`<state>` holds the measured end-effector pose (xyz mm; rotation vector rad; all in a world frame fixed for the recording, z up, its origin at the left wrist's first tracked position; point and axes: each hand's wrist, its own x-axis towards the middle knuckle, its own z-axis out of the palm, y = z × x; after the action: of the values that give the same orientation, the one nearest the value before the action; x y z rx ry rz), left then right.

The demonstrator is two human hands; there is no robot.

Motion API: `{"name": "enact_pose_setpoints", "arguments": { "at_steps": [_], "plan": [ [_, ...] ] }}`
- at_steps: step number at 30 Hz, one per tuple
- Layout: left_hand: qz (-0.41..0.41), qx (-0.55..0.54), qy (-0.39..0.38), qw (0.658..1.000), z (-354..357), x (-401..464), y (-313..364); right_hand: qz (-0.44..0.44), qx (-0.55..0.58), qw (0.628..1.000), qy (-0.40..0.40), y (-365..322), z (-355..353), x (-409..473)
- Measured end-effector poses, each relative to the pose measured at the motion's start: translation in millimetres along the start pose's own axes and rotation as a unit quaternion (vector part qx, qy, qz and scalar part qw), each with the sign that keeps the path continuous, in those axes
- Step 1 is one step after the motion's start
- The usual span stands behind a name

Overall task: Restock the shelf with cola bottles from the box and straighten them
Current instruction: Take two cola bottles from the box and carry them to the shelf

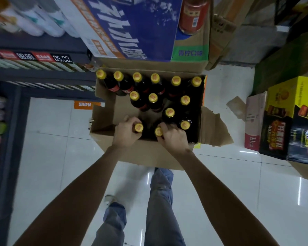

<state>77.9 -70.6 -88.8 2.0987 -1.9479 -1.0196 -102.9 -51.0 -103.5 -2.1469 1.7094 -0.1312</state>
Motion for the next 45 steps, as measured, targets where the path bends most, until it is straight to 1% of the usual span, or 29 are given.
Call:
{"name": "enact_pose_setpoints", "arguments": {
  "at_steps": [2,4,6,8,10,12,13,15,17,19,21,23,25,27,30,32,34,36,37,39,42,45],
  "plan": [
    [-0.018,-0.013,0.014,1.000,-5.8,3.6,-13.1,-0.005,0.023,1.000,-0.011,-6.5,8.8,2.7],
    [-0.025,-0.044,0.027,0.998,-8.3,7.0,-24.8,-0.008,0.087,0.995,-0.040,-7.8,16.6,6.9],
    [-0.030,-0.056,0.007,0.998,-7.2,9.4,-35.9,-0.015,0.128,0.988,-0.087,-6.0,21.5,11.8],
    [-0.050,-0.055,-0.013,0.997,-3.4,12.0,-46.3,-0.014,0.144,0.981,-0.129,-1.9,27.9,20.0],
    [-0.081,-0.110,-0.029,0.990,1.0,16.0,-54.3,-0.001,0.160,0.971,-0.179,0.3,34.6,30.5],
    [-0.092,-0.159,-0.063,0.981,4.6,23.3,-60.4,0.005,0.133,0.970,-0.204,0.4,41.8,39.0],
    [-0.082,-0.158,-0.082,0.981,6.8,27.9,-63.8,0.006,0.114,0.973,-0.202,1.1,44.8,42.1],
    [-0.062,-0.129,-0.112,0.983,11.1,35.9,-67.5,-0.003,0.093,0.976,-0.198,2.8,48.0,46.7],
    [-0.054,-0.104,-0.105,0.988,12.9,40.9,-67.0,-0.016,0.087,0.975,-0.203,2.7,48.1,48.3],
    [-0.052,-0.096,-0.071,0.991,12.9,41.9,-65.4,-0.011,0.086,0.978,-0.188,1.6,46.7,45.6],
    [-0.052,-0.096,-0.050,0.993,12.1,36.3,-65.0,0.000,0.103,0.983,-0.151,-0.2,43.8,37.2],
    [-0.056,-0.101,-0.024,0.993,10.3,25.7,-64.5,-0.006,0.135,0.987,-0.089,-3.6,36.8,27.4],
    [-0.063,-0.122,0.018,0.990,4.4,12.8,-60.8,-0.003,0.171,0.985,-0.019,-10.2,21.1,20.5],
    [-0.078,-0.173,0.064,0.980,-6.9,-2.4,-57.6,0.016,0.225,0.974,0.016,-21.6,-1.2,15.1],
    [-0.080,-0.288,0.131,0.945,-35.6,-32.9,-53.5,0.024,0.296,0.954,0.043,-49.5,-39.3,7.4],
    [-0.077,-0.332,0.184,0.922,-63.5,-60.2,-49.6,0.014,0.331,0.942,0.056,-74.7,-62.7,2.5],
    [-0.054,-0.371,0.230,0.898,-92.6,-90.6,-50.0,-0.002,0.360,0.931,0.060,-106.6,-83.4,-1.4],
    [-0.037,-0.423,0.268,0.865,-118.4,-124.5,-58.0,-0.017,0.383,0.921,0.063,-140.2,-98.2,-5.1],
    [-0.043,-0.452,0.289,0.843,-130.8,-142.2,-64.1,-0.021,0.397,0.916,0.061,-156.5,-102.1,-7.4],
    [-0.049,-0.505,0.333,0.795,-151.8,-176.3,-81.5,-0.022,0.429,0.902,0.043,-188.6,-103.2,-13.5],
    [-0.062,-0.565,0.385,0.727,-179.6,-232.8,-118.0,-0.003,0.484,0.875,-0.023,-247.9,-100.3,-32.4],
    [-0.096,-0.589,0.435,0.674,-201.8,-300.5,-164.8,-0.019,0.491,0.868,-0.071,-320.9,-85.3,-60.2]
  ]
}}
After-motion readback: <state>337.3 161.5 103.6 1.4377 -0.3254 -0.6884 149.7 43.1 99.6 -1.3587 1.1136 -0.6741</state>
